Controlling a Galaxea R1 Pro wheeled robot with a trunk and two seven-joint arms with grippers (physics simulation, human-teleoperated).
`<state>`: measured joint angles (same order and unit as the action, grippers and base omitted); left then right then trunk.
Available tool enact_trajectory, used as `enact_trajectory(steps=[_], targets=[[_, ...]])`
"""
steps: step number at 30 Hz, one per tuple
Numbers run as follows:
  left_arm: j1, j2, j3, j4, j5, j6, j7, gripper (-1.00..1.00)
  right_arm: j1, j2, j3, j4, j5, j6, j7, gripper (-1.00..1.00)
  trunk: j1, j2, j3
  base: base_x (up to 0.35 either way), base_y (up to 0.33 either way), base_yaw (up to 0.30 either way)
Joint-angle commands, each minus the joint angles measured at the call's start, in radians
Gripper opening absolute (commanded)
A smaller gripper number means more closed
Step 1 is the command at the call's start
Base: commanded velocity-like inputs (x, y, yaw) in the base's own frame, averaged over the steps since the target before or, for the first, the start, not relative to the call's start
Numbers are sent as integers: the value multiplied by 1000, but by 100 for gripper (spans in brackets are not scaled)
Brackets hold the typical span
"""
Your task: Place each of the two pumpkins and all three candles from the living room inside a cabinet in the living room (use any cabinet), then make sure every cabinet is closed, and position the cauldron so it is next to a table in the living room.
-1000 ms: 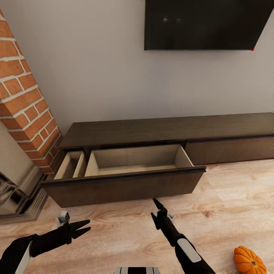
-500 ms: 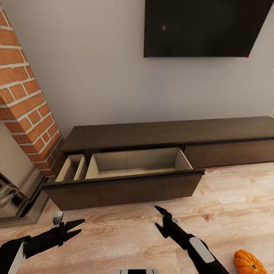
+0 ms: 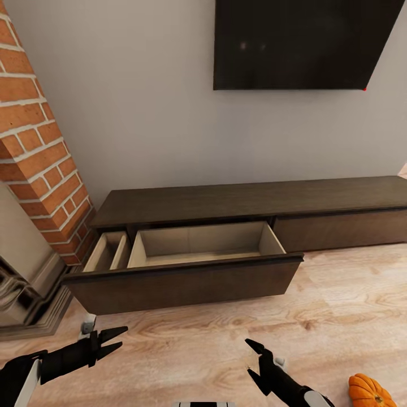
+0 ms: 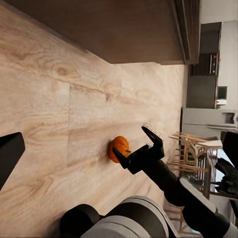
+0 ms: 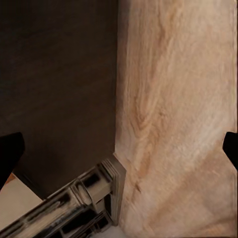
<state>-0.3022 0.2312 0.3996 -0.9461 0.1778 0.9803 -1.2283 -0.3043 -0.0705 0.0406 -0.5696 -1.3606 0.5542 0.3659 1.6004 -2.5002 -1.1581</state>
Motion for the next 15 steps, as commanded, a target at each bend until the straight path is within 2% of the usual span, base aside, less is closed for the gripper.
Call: enact_trajectory(steps=[1, 5, 9, 15], targets=[[0, 0, -4, 0, 0, 0, 0, 100, 5, -1, 0, 0, 0, -1, 0, 100, 0, 0, 0, 0, 0, 0], [0, -3, -12, 0, 1, -1, -2, 100, 12, -3, 1, 0, 6, -4, 1, 100, 0, 0, 0, 0, 0, 0], [0, -4, -15, 0, 2, -2, -5, 100, 14, -1, -2, 2, 78, -4, 1, 100, 0, 0, 0, 0, 0, 0], [0, -5, -15, 0, 2, -4, -6, 100, 14, -2, -11, -1, 99, -4, 7, 100, 0, 0, 0, 0, 0, 0]])
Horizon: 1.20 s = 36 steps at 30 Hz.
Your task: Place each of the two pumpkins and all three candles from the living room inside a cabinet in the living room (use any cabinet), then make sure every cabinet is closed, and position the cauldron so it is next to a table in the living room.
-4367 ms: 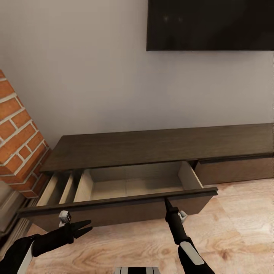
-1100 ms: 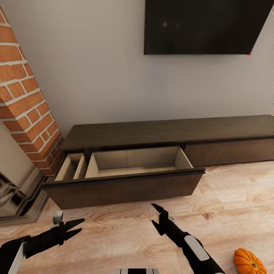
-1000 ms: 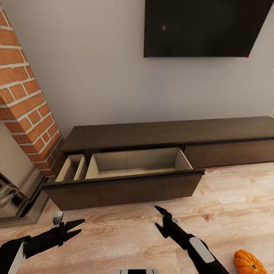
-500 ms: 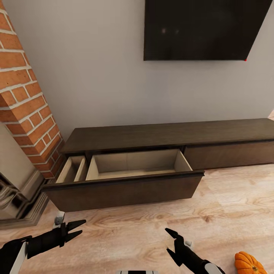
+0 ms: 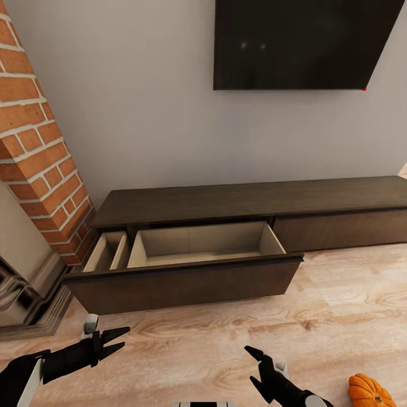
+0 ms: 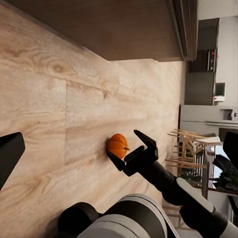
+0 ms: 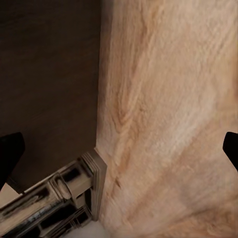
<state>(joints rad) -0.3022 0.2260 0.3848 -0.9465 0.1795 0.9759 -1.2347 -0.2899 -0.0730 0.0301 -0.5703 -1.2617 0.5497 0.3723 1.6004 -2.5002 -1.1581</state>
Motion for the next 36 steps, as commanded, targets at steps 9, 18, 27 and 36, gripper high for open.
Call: enact_trajectory(steps=[9, 18, 27, 36], targets=[[0, -1, 0, 0, 0, -3, 0, 100, 0, -2, -1, 2, 8, -36, 5, 100, 0, 0, 0, 0, 0, 0], [0, -1, -23, -1, 1, -6, -1, 100, 1, -8, 0, 3, 8, -52, 11, 100, 0, 0, 0, -98, 0, -142], [0, -1, -33, -2, 2, -8, -2, 100, 2, -19, 2, 4, 8, -63, 11, 100, 0, 0, 0, -12, 0, -273], [0, 0, -33, -2, 2, -7, -3, 100, 2, -20, 1, 4, 9, -68, 24, 100, 0, 0, 0, 0, 0, -279]])
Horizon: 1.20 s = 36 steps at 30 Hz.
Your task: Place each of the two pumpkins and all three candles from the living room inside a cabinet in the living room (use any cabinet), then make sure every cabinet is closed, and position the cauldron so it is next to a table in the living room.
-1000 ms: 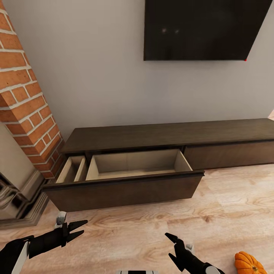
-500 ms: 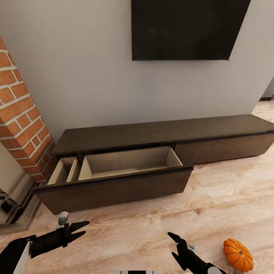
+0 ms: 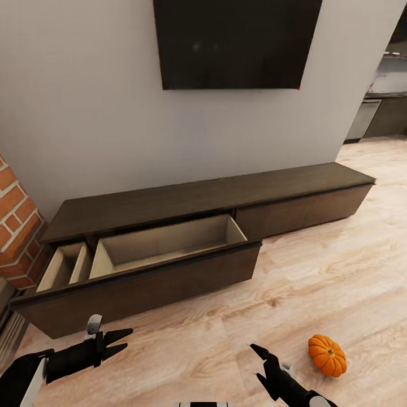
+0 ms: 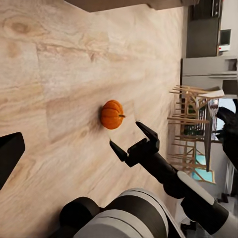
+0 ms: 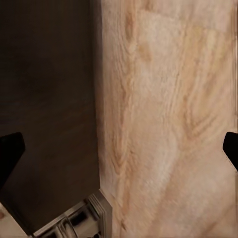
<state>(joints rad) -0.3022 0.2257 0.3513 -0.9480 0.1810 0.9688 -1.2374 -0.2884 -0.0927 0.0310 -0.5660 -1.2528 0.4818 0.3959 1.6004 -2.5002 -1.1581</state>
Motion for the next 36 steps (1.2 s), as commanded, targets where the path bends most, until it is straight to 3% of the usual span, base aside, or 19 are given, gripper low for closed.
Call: enact_trajectory(steps=[1, 36], targets=[[0, 0, 0, 0, 0, 0, 0, 100, 0, 0, 0, 0, 0, 0, 0, 100, 0, 0, 0, 0, 0, -279], [0, 0, -2, 0, 0, -2, 0, 100, 0, -1, -1, 5, 1, -1, 1, 100, 0, 0, 0, 0, 0, -278]])
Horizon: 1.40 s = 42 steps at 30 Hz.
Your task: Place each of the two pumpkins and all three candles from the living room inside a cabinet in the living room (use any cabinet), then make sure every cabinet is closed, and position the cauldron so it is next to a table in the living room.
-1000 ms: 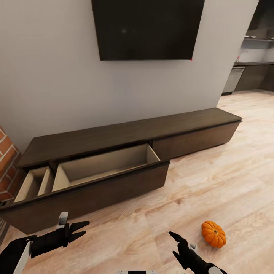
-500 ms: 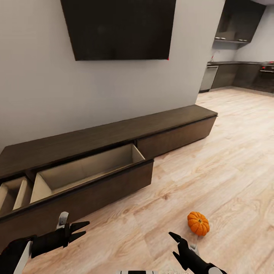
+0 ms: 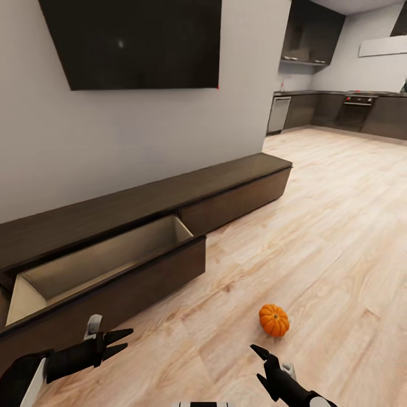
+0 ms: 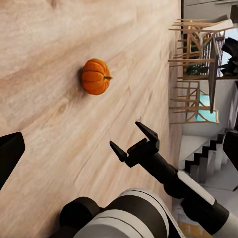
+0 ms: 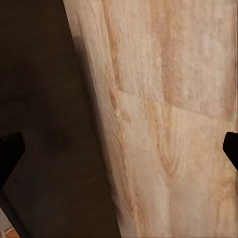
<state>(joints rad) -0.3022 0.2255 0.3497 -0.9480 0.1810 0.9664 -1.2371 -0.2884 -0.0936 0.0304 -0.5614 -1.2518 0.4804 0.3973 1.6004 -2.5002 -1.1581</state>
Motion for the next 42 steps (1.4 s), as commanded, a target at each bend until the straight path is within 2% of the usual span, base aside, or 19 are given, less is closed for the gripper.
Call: enact_trajectory(steps=[1, 14, 31, 37, 40, 42], targets=[[0, 0, 0, 0, 0, 0, 0, 100, 0, 0, 0, 0, 0, 0, 0, 100, 0, 0, 0, 0, 0, -168], [0, 0, 2, -2, 0, -3, 1, 100, 0, 0, 0, 0, -1, -17, 0, 100, 0, 0, 0, 94, -15, -22], [0, 0, 2, -5, 0, -6, 1, 100, 0, -2, -1, -17, 3, -40, -5, 100, 0, 0, 0, 16, -278, 0], [0, 0, 2, -5, -1, -6, 1, 100, -10, -57, -2, -35, 22, -82, -27, 100, 0, 0, 0, 162, -142, 0], [0, 0, 2, -5, 0, -6, 1, 100, -38, -86, -3, -52, 23, -86, -87, 100, 0, 0, 0, 35, -21, 0], [0, 0, 3, -5, 0, -6, 2, 100, -55, -94, -4, -56, 23, -86, -136, 100, 0, 0, 0, 14, -8, 0]])
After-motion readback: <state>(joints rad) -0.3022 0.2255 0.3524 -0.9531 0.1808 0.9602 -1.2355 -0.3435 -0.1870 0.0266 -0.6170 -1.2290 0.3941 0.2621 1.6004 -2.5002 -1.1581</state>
